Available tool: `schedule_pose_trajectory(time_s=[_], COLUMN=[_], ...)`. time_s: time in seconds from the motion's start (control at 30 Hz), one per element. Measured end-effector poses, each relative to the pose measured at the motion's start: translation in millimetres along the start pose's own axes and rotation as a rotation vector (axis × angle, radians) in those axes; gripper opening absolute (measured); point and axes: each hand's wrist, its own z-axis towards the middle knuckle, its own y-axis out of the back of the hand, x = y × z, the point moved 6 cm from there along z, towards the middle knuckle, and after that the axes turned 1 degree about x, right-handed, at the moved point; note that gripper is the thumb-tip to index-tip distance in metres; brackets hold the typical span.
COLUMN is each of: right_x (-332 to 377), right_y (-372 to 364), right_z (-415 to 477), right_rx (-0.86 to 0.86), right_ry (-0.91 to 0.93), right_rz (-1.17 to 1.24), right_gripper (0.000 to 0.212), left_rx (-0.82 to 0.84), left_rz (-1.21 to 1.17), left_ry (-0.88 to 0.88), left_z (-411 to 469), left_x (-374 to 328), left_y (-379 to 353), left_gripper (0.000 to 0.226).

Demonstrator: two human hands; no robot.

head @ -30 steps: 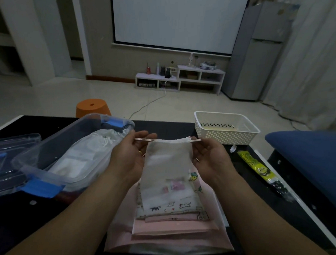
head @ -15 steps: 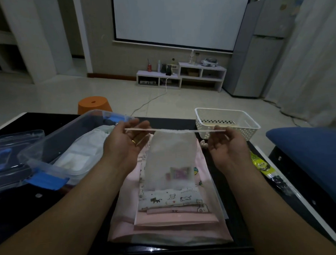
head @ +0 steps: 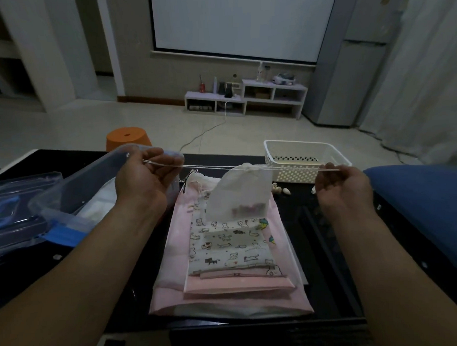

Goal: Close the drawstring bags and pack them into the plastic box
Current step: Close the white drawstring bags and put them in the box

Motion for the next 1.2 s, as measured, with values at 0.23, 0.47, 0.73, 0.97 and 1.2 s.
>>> schedule_pose_trajectory(time_s=[0.23, 0.47, 0.73, 0.97, 1.2], right_x=[30, 2, -54, -79, -132], right_y=[-28, -44, -94, -106, -63], right_z=[-28, -39, -48, -40, -51], right_rx=[0.445, 0.478, 0.667, 0.626, 0.805], right_ry=[-0.003, -0.077, 0.305, 0.333, 0.009], right_rz=[-0.228, -0.227, -0.926, -0.936, -1.225], right_gripper=[0.026, 0.023, 0.014, 0.019, 0.026], left_rx=[0.335, 0.429, 0.661, 0.676, 0.536], left_rz=[0.232, 0.322, 1.035, 0.810, 0.473], left_ry=[0.013, 0.061, -0.040, 0.105, 0.226], left_z=[-22, -21, -27, -7, 12], left_x=[-42, -42, 32, 52, 51], left_y=[-30, -36, -74, -86, -80], left_gripper=[0.046, 0.047, 0.039, 0.038, 0.034])
